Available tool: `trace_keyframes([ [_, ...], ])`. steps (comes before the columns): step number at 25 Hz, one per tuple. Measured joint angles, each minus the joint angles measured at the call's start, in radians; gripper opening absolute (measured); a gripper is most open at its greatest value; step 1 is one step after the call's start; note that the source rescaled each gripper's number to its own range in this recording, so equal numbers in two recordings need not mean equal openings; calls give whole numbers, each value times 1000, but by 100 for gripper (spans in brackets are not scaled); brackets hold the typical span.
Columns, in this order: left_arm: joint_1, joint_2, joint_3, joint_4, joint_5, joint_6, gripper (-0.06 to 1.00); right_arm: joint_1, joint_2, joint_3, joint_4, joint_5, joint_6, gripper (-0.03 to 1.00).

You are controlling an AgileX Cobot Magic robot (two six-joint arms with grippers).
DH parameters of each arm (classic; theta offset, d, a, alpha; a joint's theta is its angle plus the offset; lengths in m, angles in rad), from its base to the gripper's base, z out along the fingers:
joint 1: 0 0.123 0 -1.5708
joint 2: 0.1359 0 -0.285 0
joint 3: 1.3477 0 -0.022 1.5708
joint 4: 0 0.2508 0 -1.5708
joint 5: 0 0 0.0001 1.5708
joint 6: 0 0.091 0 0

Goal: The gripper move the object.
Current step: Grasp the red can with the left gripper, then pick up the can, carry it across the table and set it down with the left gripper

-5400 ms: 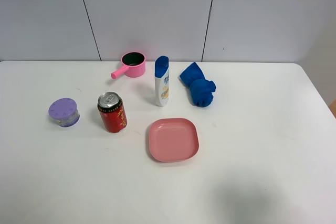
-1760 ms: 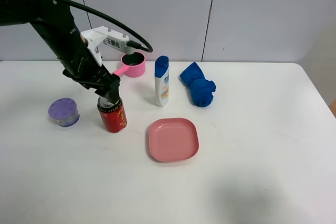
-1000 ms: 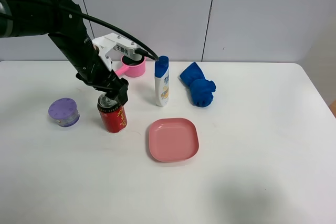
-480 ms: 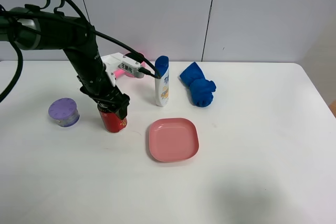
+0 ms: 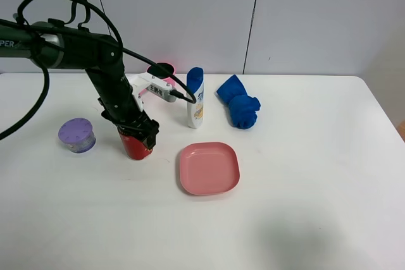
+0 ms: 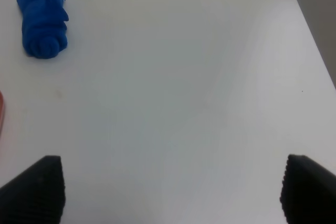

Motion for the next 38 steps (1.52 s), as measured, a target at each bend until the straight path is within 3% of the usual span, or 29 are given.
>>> trace_keyframes([
  [2, 0, 0, 0, 0, 0, 0, 59, 0, 0, 0, 0, 0, 0, 100],
  [3, 0, 0, 0, 0, 0, 0, 47, 0, 0, 0, 0, 0, 0, 100],
  [5, 0, 0, 0, 7, -1, -4, 0, 0, 0, 0, 0, 0, 0, 100],
  [11, 0, 0, 0, 12, -3, -7, 0, 0, 0, 0, 0, 0, 0, 100],
  [15, -1, -8, 0, 59, 24, -8, 0, 0, 0, 0, 0, 0, 0, 100],
  [20, -1, -99, -68, 157, 249, -77, 0, 0, 0, 0, 0, 0, 0, 100],
  [25, -21, -256, -175, 78, 358, -84, 0, 0, 0, 0, 0, 0, 0, 100],
  [30, -182, -334, -249, -12, 415, -67, 0, 0, 0, 0, 0, 0, 0, 100],
  [35, -421, -335, -306, -16, 417, -64, 0, 0, 0, 0, 0, 0, 0, 100],
  [38, -517, -323, -331, -21, 385, -58, 0, 0, 0, 0, 0, 0, 0, 100],
])
